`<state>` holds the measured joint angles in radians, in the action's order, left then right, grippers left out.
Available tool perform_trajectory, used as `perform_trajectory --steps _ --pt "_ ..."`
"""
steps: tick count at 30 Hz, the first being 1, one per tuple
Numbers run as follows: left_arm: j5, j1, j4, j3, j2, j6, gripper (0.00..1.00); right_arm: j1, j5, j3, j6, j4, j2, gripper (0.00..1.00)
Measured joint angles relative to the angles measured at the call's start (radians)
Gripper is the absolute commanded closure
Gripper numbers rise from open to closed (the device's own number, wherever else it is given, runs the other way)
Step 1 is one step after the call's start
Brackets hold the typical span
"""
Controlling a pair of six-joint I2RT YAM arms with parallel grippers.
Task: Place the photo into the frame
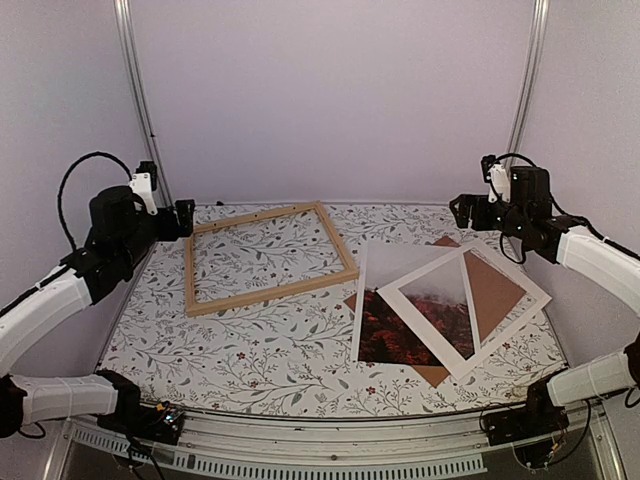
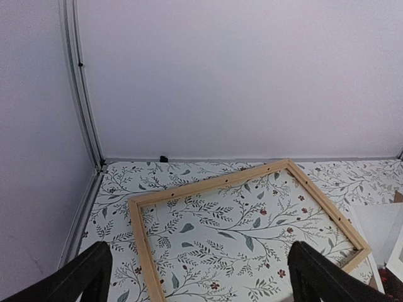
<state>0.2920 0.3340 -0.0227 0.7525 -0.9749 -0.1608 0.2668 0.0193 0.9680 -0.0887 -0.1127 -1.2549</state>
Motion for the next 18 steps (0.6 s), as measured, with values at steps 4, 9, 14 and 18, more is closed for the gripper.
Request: perform_trajectory --steps 4,9,14,18 --pt "-0.008 -0.001 -0.001 0.0 -0.012 0.005 0.0 -0.001 -0.001 0.0 0.0 0.008 0.0 0.01" --pt "-0.019 -0.001 -0.001 0.0 -0.021 0.008 0.0 -0.001 -0.001 0.0 0.0 0.009 0.0 0.01" --pt "-0.022 -0.001 -0.001 0.0 -0.021 0.008 0.0 -0.002 0.0 0.0 -0.002 0.008 0.0 0.01" --pt "-0.028 0.0 0.004 0.002 -0.022 0.007 0.0 0.001 0.016 0.002 -0.008 -0.002 0.001 0.01"
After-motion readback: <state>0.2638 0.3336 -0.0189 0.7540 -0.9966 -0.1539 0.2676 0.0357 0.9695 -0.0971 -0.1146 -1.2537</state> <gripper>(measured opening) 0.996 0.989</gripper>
